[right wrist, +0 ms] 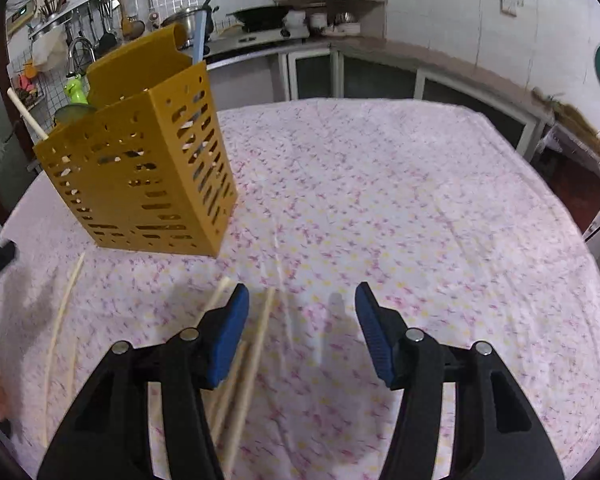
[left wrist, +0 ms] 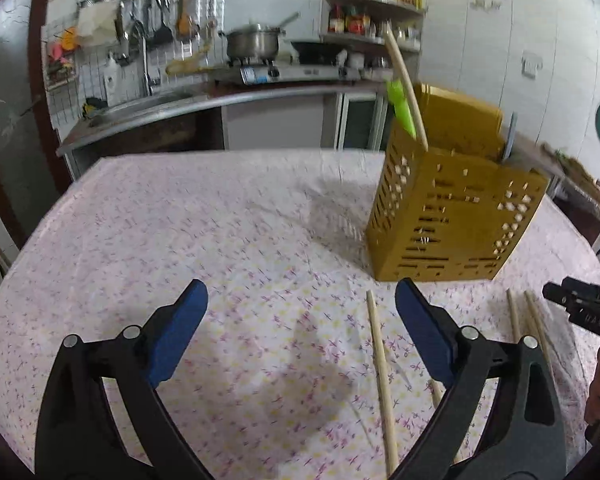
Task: Organize utensils
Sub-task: 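Grasp another wooden chopstick with the left tool while the right tool grasps chopsticks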
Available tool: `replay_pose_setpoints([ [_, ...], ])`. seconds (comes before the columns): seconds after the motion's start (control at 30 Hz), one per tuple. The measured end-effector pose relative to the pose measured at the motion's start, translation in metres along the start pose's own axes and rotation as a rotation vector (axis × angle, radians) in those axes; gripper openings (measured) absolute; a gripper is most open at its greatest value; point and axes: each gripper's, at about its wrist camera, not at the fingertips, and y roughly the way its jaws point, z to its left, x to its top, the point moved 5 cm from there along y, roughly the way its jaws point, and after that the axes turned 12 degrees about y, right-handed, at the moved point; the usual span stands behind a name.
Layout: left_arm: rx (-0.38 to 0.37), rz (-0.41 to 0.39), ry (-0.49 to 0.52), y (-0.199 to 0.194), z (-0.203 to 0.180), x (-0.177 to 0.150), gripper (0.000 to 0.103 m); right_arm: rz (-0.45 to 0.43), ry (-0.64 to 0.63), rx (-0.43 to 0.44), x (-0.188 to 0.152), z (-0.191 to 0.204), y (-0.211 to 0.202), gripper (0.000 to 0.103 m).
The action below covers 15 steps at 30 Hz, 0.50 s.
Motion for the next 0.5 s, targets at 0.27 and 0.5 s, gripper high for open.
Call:
replay_pose_setpoints([
  [0.27, -0.020, 0.128, 0.037, 0.045, -0.025, 0.001, 0.088, 0.091, -0.052, -0.052, -0.010, 0.011, 0.033, 0.055],
  [0.5, -0.028, 0.245, 0.119, 0.080, -0.047, -0.009, 0.069, 0.087, -0.082, -0.082, -0.012, 0.020, 0.036, 0.041],
])
